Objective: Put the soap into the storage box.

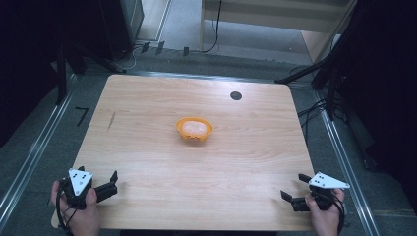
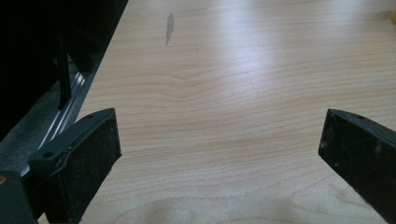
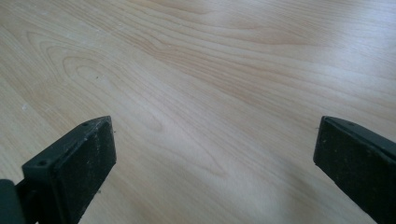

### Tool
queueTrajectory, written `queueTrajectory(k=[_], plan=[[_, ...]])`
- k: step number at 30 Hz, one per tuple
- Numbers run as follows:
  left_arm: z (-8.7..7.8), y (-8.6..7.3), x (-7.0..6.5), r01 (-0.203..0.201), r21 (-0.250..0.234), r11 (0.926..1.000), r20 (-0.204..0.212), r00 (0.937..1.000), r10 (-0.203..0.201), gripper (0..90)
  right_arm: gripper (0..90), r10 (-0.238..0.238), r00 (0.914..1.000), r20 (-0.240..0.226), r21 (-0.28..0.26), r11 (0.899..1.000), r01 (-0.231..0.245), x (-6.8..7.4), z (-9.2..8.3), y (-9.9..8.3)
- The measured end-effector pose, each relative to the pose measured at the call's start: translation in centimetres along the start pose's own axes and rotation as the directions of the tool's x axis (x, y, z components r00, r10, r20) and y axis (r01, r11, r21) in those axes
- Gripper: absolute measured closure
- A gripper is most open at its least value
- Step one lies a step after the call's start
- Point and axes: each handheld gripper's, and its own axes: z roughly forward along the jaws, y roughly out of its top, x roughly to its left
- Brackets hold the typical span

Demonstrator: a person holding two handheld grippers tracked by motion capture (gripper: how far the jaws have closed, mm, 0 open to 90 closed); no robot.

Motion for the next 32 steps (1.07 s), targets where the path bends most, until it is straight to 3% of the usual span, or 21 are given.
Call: queueTrajectory(k=[10,20,25,32], plan=[[0.0,0.0,-0.1,-0.015,0.005,0.9999,0.005,0.9999,0.015,0.0,0.0,0.035,0.9989,0.032,-0.062,0.998,-0.033,-0.6,-2.0,-1.8],[0.2,0.1,-0.3,-0.033,0.018,0.9993,0.009,0.9994,0.033,0.0,0.0,0.023,0.9986,0.048,-0.139,0.990,-0.016,0.1,-2.5,-2.1],[0.2,0.1,-0.4,-0.044,0.020,0.9988,0.016,0.9989,0.044,0.0,0.0,-0.002,0.9991,0.042,-0.123,0.992,0.007,0.2,-2.4,-2.1],[0.3,0.1,-0.5,-0.049,0.036,0.9982,0.014,0.9987,0.049,0.0,0.0,0.025,0.9988,0.043,-0.142,0.990,-0.019,0.0,-2.6,-2.2]])
